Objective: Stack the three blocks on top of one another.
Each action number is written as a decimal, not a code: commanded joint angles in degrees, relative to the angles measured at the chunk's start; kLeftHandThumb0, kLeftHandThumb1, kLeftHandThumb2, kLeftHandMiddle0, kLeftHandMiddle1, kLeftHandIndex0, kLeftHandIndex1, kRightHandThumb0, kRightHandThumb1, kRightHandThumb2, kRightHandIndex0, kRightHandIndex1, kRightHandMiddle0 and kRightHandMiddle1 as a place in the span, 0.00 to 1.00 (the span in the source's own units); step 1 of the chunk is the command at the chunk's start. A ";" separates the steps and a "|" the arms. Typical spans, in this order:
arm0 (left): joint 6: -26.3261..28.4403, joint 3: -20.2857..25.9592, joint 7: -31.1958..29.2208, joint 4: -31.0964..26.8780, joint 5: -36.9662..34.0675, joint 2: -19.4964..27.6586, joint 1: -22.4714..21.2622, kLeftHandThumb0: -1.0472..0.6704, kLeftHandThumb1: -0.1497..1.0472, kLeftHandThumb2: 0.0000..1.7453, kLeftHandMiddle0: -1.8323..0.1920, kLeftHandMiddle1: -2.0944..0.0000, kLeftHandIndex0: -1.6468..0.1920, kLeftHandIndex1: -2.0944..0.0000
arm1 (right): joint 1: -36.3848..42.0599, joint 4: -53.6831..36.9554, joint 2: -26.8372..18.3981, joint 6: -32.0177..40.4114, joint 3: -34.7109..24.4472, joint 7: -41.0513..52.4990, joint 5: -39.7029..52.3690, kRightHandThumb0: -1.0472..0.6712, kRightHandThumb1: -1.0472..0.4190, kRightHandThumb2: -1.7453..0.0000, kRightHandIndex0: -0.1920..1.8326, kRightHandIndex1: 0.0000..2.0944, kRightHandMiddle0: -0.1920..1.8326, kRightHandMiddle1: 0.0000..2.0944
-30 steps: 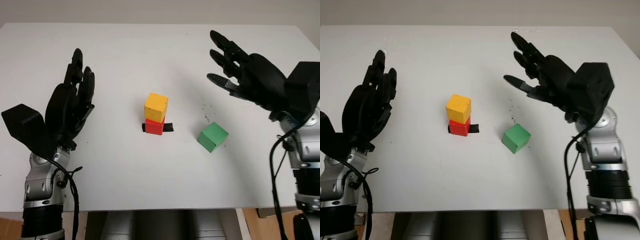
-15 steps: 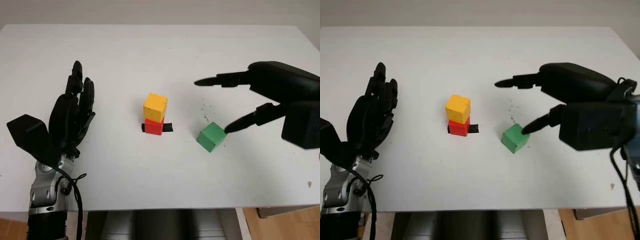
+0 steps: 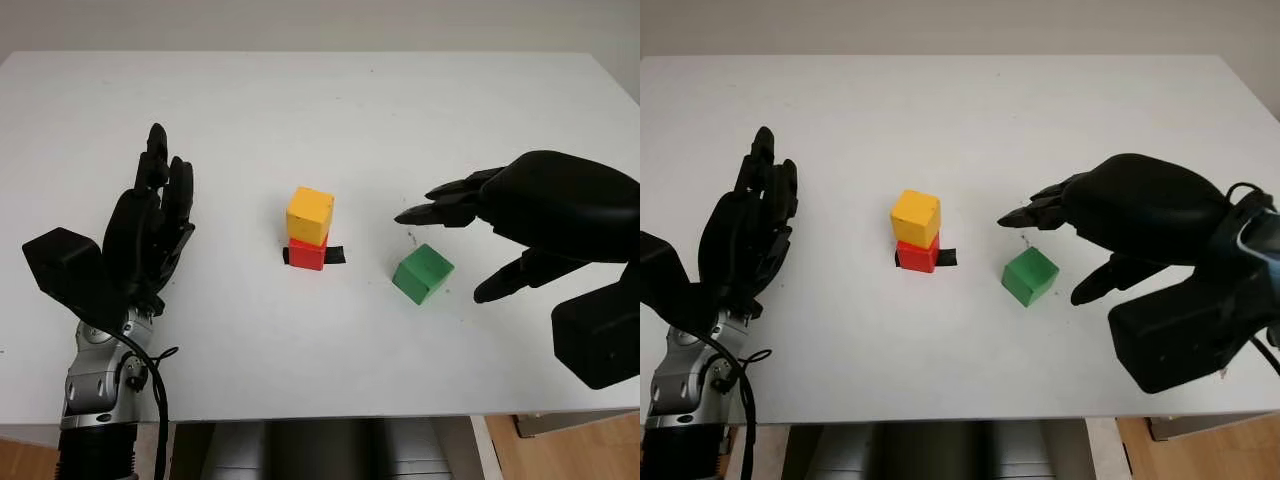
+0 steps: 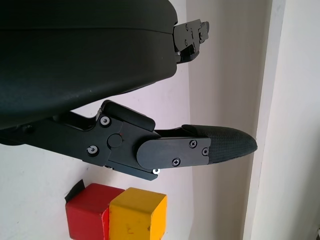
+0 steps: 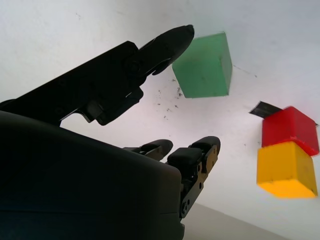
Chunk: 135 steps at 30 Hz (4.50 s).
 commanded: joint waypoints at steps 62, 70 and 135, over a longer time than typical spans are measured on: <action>-0.85 -0.31 -2.13 0.30 -0.35 0.48 0.46 0.19 1.00 0.24 1.00 1.00 1.00 1.00 | -5.03 21.48 8.90 -7.42 6.04 -12.24 1.48 0.44 0.10 0.97 0.36 0.03 0.38 0.51; 0.03 -0.45 -1.92 -0.05 -0.09 0.41 0.66 0.18 1.00 0.23 1.00 1.00 1.00 1.00 | -5.58 22.08 12.32 1.32 3.82 -8.79 11.53 0.42 0.10 0.97 0.35 0.02 0.34 0.57; -0.59 -2.43 0.25 1.11 2.37 -1.15 0.51 0.18 1.00 0.26 1.00 1.00 1.00 1.00 | -33.43 13.59 28.11 66.78 10.87 -1.07 24.94 0.37 0.01 0.97 0.27 0.01 0.18 0.85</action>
